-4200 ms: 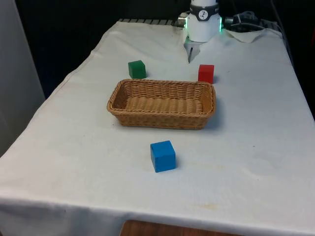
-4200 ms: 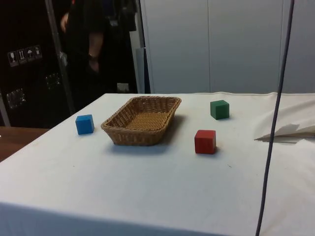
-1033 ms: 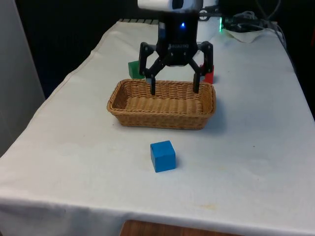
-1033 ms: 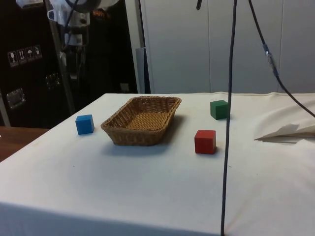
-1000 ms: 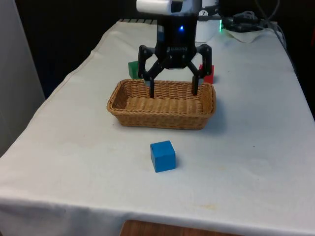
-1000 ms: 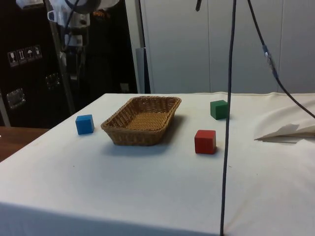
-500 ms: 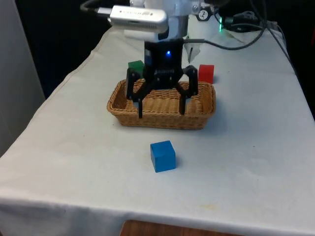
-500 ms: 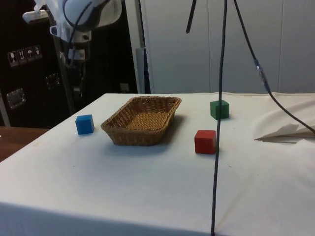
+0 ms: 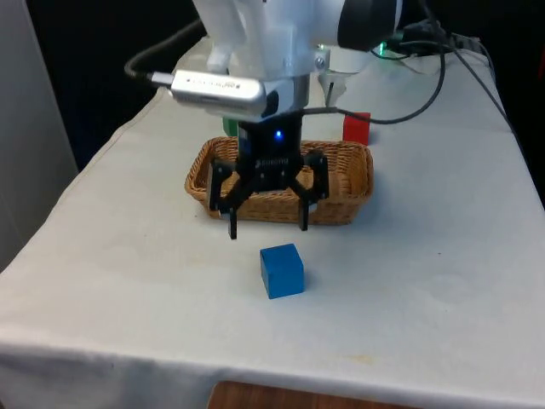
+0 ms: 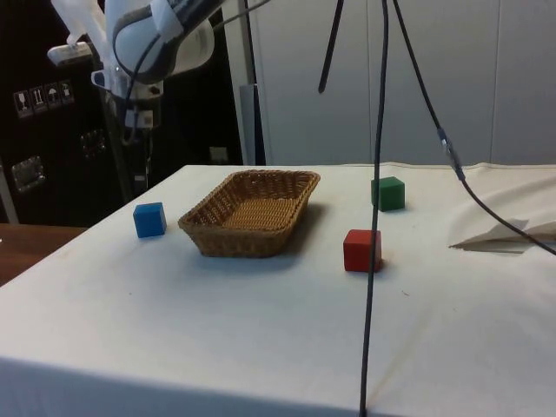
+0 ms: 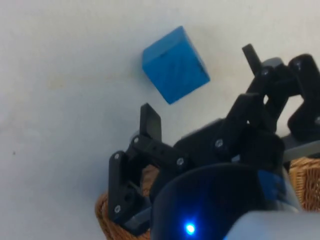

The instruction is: Pick up the blue cube and place it into the basket.

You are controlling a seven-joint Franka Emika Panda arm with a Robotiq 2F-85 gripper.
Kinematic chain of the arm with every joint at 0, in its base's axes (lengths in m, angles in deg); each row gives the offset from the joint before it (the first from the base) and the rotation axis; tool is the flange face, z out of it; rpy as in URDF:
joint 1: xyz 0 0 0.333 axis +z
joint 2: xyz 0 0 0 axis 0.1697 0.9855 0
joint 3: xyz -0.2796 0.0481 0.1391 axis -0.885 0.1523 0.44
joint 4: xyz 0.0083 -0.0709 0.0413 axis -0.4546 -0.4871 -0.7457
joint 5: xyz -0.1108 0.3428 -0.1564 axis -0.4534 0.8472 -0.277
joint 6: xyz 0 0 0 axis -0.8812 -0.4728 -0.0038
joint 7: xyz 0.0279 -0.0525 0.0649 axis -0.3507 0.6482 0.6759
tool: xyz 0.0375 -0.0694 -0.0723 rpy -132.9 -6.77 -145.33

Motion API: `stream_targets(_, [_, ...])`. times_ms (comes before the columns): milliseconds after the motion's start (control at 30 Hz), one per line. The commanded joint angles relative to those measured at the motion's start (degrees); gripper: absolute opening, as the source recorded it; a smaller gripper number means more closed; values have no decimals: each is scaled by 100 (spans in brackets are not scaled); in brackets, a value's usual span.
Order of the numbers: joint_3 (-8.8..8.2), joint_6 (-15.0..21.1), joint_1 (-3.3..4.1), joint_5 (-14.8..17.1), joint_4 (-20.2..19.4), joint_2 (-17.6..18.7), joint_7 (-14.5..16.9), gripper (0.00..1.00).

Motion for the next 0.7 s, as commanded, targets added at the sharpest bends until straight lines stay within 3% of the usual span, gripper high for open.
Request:
stream_targets(0, [0,6,0,11,29,40,17,100])
stream_targets(33, [46,29,-40,52,92,120,74,100])
stream_targets(300, [34,63,-46,120,304,418,172,100])
stream_targets(333, [0,63,-17,92,275,395,126,100])
stream_targets(367, [40,69,-46,120,327,458,178,100])
stream_targets(600, [46,57,-52,160,344,539,212,100])
stream_targets(633, [0,63,-17,132,321,510,160,100])
stream_targets(667, [40,63,-46,183,350,567,218,100])
